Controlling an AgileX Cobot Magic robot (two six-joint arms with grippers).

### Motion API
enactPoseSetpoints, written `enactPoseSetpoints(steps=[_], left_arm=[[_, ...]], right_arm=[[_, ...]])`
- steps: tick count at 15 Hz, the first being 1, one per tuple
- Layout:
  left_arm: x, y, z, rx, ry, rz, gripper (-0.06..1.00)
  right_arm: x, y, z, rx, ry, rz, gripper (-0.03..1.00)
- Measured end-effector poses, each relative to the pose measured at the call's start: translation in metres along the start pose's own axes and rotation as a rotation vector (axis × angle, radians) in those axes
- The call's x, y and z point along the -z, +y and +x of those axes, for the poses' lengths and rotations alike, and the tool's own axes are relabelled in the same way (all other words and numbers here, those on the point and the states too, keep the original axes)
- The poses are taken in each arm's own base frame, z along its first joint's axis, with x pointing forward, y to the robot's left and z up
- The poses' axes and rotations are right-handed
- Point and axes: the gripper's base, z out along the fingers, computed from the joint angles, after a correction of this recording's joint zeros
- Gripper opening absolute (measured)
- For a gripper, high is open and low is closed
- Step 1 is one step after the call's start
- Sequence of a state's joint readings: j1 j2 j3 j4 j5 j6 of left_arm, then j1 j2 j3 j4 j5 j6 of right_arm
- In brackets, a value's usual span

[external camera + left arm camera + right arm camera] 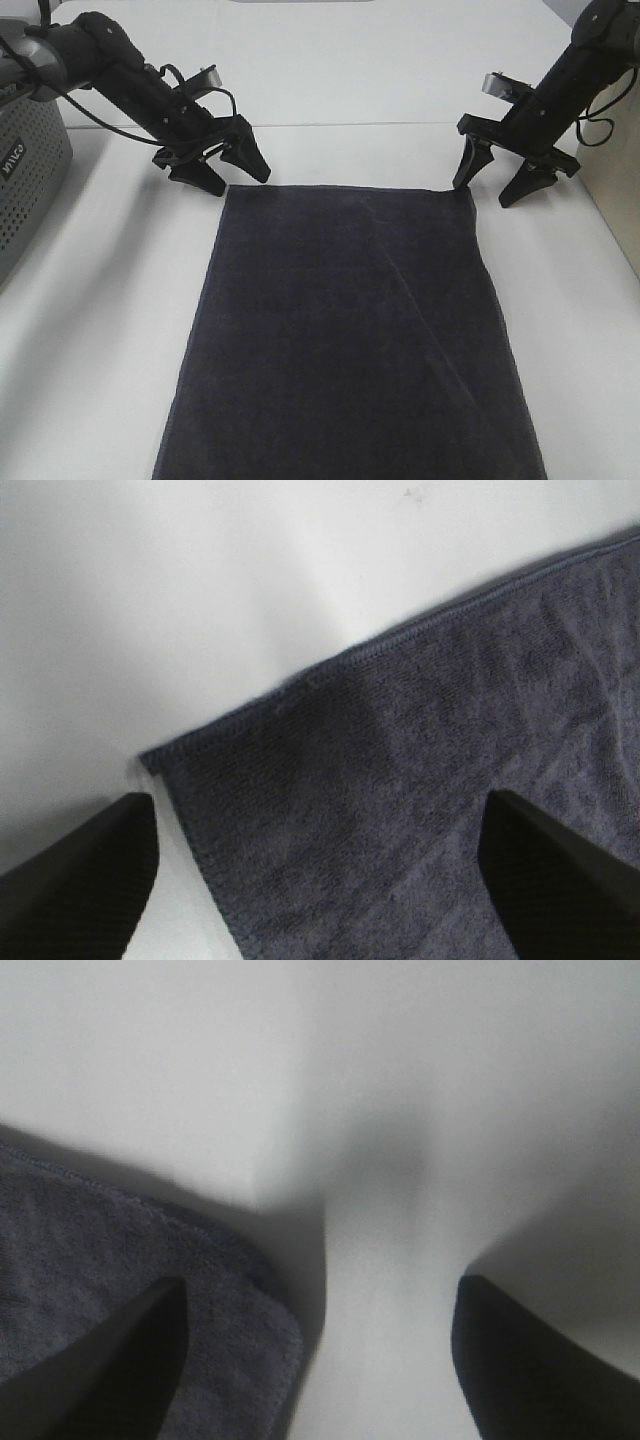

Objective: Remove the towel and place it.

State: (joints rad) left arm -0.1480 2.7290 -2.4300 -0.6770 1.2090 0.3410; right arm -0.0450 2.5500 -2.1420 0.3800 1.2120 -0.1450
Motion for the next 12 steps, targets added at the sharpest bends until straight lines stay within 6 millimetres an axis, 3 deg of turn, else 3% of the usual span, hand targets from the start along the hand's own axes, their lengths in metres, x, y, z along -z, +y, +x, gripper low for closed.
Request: enactPoseSetpoints(steps=[6, 10, 12], left_arm=[[0.0, 0.0, 0.0, 0.022, -0.002, -0.001, 0.82], [-0.014, -0.021, 0.001, -0.002, 0.021, 0.019, 0.81], [-0.017, -0.025, 0.002, 0.001, 0.027, 0.023, 0.81]], right_arm=[[-0.003, 0.007, 0.0, 0.016, 0.008, 0.005, 0.72], [-0.019, 0.047, 0.004, 0.097, 0.04, 0.011, 0.71], [-0.021, 0.053, 0.005, 0.111, 0.045, 0.016, 0.68]])
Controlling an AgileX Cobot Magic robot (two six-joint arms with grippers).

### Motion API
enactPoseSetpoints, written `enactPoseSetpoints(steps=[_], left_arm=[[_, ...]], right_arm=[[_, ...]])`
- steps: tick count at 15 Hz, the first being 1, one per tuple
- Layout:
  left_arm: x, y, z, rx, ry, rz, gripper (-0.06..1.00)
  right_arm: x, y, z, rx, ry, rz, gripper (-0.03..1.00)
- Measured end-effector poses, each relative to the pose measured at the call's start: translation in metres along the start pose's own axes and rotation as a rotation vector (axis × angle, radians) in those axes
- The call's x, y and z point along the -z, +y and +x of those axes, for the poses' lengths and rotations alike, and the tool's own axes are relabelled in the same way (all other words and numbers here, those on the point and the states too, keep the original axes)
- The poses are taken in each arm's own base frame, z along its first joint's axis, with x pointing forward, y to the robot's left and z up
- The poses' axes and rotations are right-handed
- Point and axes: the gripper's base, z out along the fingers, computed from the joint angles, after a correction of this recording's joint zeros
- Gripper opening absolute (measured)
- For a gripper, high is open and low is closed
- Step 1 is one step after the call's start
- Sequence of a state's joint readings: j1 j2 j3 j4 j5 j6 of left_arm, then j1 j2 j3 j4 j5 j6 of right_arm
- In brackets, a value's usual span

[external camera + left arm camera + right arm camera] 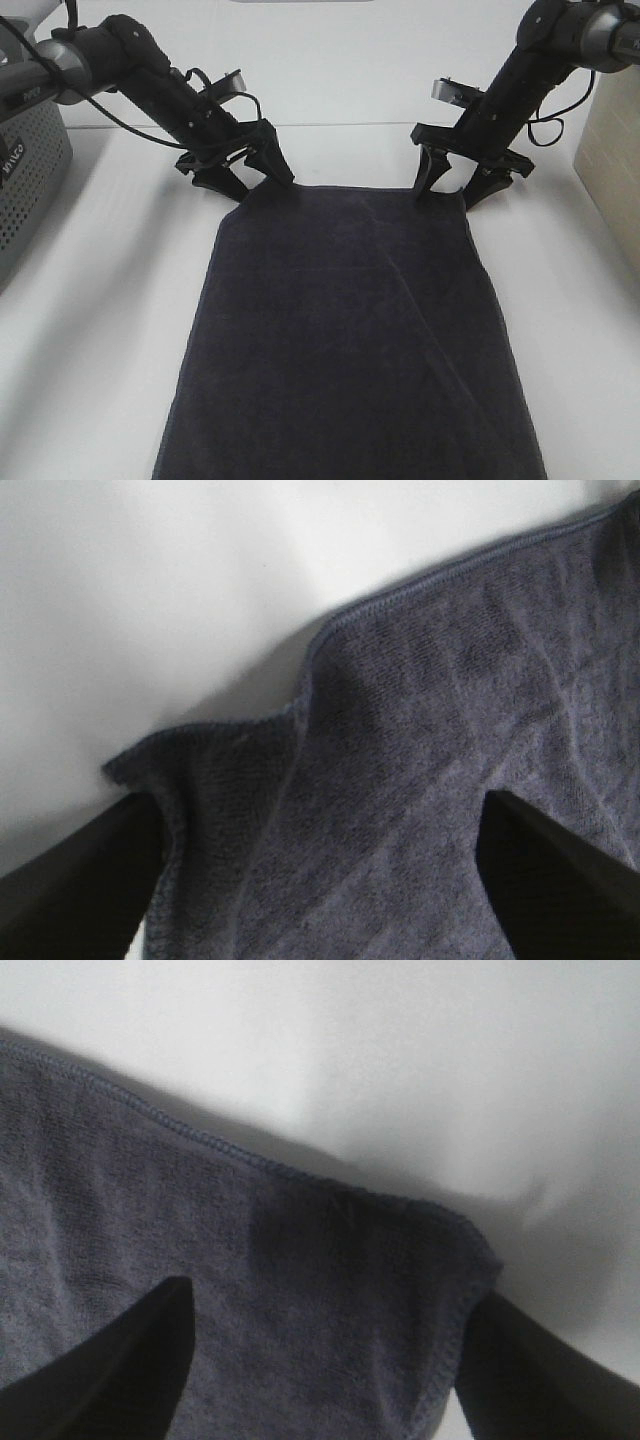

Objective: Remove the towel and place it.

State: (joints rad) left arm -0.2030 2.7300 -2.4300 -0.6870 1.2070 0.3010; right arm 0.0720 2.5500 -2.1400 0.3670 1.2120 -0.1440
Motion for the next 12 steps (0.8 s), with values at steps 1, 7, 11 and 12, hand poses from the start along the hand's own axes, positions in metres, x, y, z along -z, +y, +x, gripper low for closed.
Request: enactPoseSetpoints(steps=[1, 7, 11, 12], left_arm=[[-0.0004, 0.0003, 0.0002, 0.007, 0.001, 0.0, 0.78], [-0.0086, 0.0081, 0.0029, -0.019, 0.012, -0.026, 0.04], [-0.0086, 0.0083, 0.0024, -0.028, 0.007, -0.029, 0.01], [-0.0086, 0.0084, 0.0024, -0.029, 0.007, -0.03, 0.0]], right_arm=[[-0.0002, 0.0, 0.0001, -0.003, 0.001, 0.005, 0.65], [0.0002, -0.0082, 0.0004, 0.008, 0.005, 0.095, 0.06], [0.0002, -0.0082, 0.0001, 0.009, 0.002, 0.095, 0.01], [0.0003, -0.0083, -0.001, 0.009, -0.011, 0.097, 0.01]])
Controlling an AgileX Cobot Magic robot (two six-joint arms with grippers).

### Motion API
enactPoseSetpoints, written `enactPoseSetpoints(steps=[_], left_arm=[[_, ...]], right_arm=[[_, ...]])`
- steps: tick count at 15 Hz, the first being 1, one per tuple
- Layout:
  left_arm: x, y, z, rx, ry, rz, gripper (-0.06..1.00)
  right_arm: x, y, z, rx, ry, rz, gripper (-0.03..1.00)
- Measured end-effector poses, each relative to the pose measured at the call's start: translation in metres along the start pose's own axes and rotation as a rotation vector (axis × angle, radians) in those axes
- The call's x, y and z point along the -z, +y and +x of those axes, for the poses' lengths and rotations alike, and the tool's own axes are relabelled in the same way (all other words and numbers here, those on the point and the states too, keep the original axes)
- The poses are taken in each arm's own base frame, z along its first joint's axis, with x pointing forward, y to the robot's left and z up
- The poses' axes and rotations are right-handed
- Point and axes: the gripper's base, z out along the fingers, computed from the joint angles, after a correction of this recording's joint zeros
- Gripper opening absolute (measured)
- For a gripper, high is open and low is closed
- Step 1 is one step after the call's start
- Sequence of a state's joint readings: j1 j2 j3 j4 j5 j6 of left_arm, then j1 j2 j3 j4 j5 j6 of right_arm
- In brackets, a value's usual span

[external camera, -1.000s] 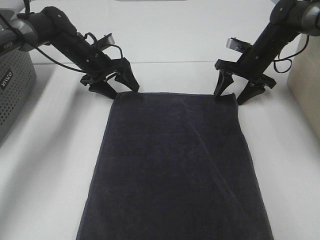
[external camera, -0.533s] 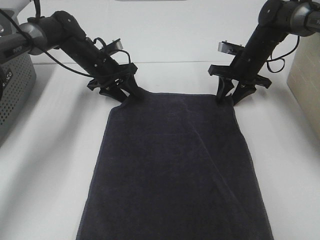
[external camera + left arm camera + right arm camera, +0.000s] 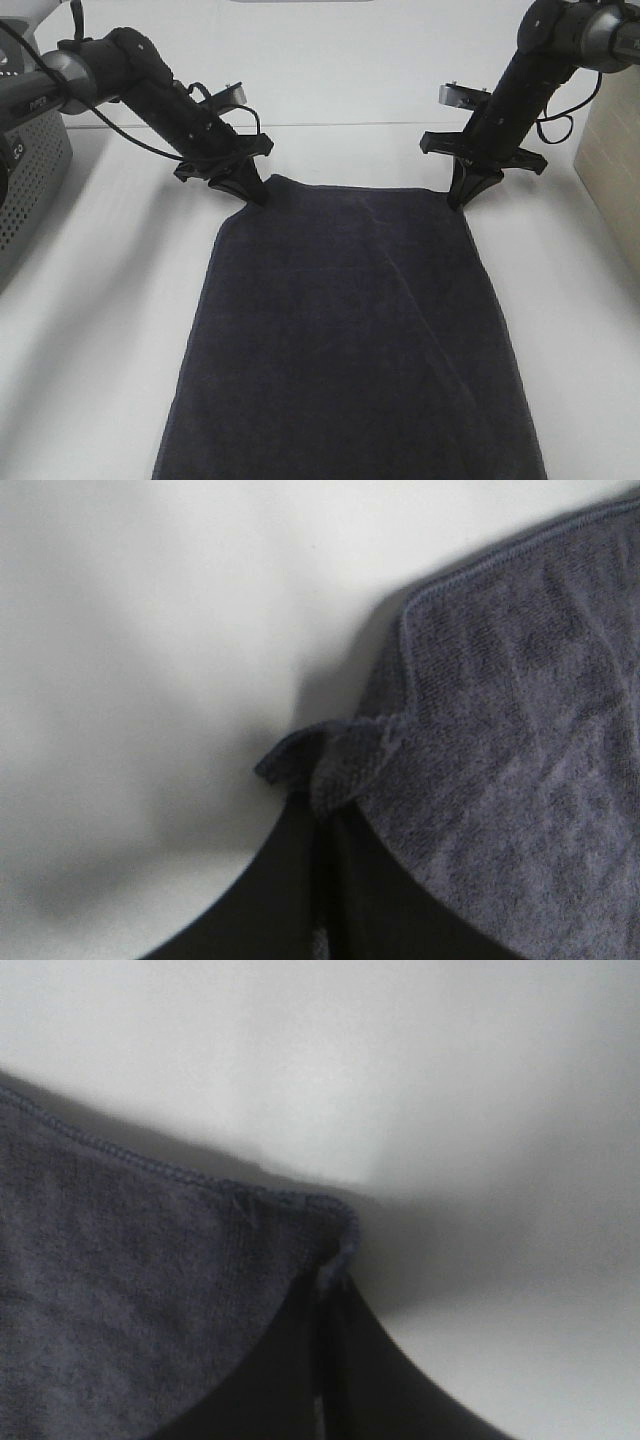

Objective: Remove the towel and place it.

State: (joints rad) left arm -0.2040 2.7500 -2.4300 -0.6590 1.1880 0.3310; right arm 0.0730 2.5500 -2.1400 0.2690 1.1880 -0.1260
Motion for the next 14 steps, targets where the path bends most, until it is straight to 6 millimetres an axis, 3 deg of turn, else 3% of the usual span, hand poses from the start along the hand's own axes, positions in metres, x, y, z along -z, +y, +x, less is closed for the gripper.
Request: enactPoseSetpoints(steps=[11, 14], left_arm=[[0.001, 0.0, 0.0, -0.017, 0.01, -0.005, 0.0], [0.017, -0.007, -0.011, -0.076, -0.037, -0.047, 0.0]], right_arm=[[0.0, 0.0, 0.0, 0.0, -0.002, 0.0, 0.01], [0.014, 0.003, -0.009, 0.015, -0.064, 0.005, 0.01]])
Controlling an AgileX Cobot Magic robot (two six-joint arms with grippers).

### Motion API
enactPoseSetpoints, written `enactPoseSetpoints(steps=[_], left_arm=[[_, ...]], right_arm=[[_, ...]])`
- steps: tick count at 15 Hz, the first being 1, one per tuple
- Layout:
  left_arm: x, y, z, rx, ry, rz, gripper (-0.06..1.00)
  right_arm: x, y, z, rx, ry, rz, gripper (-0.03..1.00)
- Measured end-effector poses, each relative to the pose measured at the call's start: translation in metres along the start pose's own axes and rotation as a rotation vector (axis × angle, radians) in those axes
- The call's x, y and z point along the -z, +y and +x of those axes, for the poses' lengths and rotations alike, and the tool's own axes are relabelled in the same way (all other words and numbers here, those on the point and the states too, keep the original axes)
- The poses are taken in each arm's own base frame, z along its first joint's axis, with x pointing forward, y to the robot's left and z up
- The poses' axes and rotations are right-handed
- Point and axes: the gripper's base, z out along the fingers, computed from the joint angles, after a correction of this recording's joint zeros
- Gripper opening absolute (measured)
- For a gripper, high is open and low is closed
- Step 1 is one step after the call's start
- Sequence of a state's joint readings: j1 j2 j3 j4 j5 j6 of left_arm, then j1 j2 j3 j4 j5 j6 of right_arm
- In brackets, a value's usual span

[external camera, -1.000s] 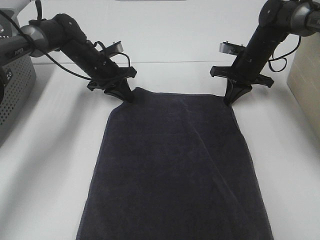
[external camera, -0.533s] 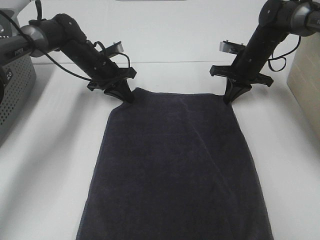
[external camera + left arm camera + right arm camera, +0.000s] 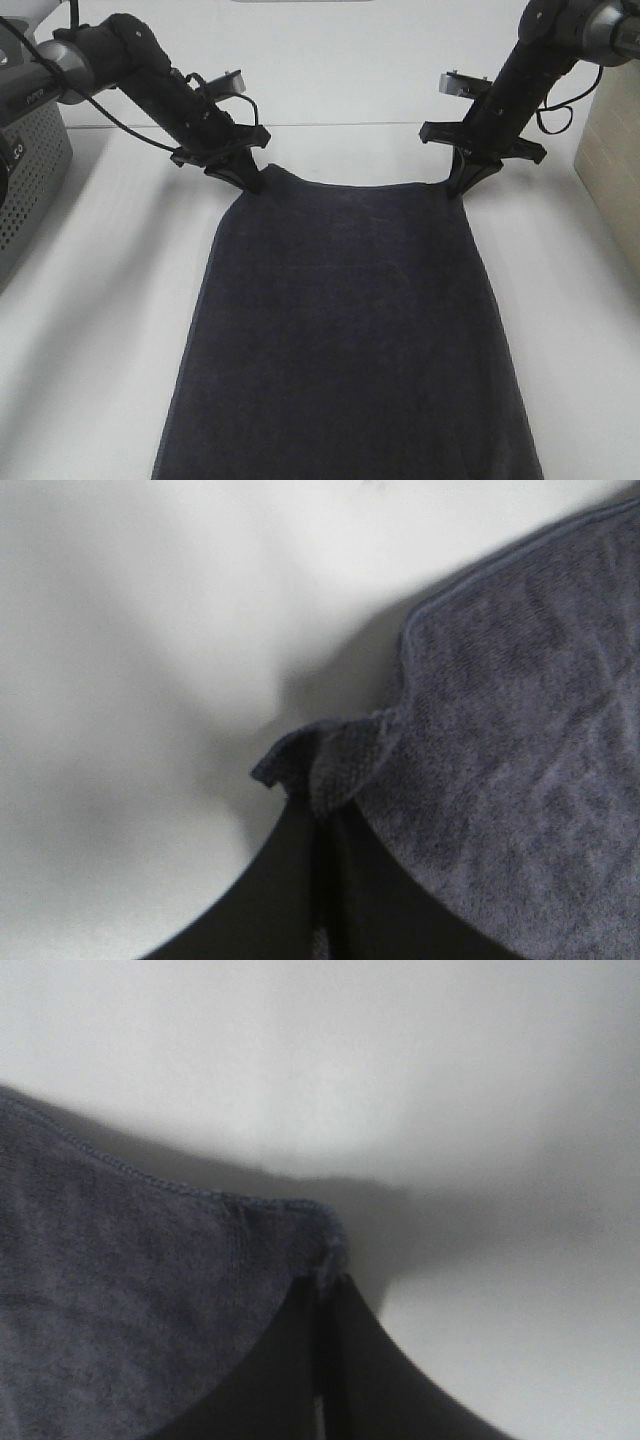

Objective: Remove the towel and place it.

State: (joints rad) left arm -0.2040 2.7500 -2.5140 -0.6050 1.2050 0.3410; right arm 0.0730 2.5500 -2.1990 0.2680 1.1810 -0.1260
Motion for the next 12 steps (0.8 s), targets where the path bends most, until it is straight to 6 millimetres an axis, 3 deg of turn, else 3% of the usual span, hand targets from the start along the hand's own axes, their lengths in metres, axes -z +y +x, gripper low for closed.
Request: enactPoseSetpoints(steps=[5, 9, 12], left_arm=[[0.024, -0.009, -0.015, -0.056, -0.064, -0.057, 0.0], [0.041, -0.013, -0.028, -0.104, -0.146, -0.122, 0.0], [0.053, -0.015, -0.042, -0.136, -0.277, -0.173, 0.0]], right_arm=[[0.034, 0.008, -0.017, 0.035, -0.124, 0.005, 0.01], [0.036, 0.01, -0.022, 0.043, -0.185, -0.004, 0.01], [0.042, 0.013, -0.036, 0.101, -0.338, -0.023, 0.01]])
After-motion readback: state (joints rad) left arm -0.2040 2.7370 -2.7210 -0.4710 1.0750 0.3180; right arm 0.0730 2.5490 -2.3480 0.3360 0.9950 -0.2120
